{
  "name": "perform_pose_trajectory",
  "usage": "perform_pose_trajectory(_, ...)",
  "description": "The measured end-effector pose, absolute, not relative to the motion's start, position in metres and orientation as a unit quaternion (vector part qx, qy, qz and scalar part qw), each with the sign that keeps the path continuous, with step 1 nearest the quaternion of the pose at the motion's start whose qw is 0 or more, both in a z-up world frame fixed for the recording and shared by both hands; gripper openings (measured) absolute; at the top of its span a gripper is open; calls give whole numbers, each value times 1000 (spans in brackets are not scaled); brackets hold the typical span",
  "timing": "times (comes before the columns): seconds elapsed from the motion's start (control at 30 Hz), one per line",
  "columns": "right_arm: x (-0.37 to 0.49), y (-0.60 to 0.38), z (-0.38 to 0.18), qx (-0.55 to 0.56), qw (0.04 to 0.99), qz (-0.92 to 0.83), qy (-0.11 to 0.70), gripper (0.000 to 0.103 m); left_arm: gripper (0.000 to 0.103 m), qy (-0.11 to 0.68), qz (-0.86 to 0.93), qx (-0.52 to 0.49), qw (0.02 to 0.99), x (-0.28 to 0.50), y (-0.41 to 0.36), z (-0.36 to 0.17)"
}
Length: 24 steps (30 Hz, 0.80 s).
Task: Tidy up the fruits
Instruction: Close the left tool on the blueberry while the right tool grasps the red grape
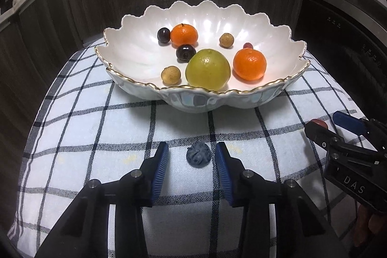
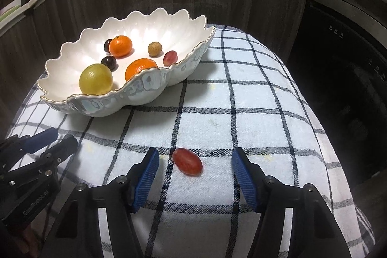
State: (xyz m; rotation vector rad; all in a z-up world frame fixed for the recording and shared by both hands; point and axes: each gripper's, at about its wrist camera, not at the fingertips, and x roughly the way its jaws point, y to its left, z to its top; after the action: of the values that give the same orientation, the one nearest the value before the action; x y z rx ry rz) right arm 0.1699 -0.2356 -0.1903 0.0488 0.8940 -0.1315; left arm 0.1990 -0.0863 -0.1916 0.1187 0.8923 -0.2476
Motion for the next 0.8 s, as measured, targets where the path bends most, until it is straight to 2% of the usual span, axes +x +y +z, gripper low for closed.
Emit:
perform_pose_trajectory(0.17,172,-235,-196,21,897,-66,437,58,38,431,-119,56,892,200,-87,-193)
perform_pose_trajectory(0.33,173,-235,-199,21,895,-64,442,52,32,438,-120,61,889,202,-90,-195)
perform_pose_trajectory(0.43,174,-235,-199,20,895,-61,441,47,28,438,-123,63,888,202,-91,-195)
perform_pose_trajectory(0.67,174,-229,-198,10,897,-48,440,28,22,437,-124,69,888,201,-93,-194)
perform_pose_trajectory(0.8,174,-227,-198,11,897,-47,440,27,22,436,-124,69,888,202,-93,-194)
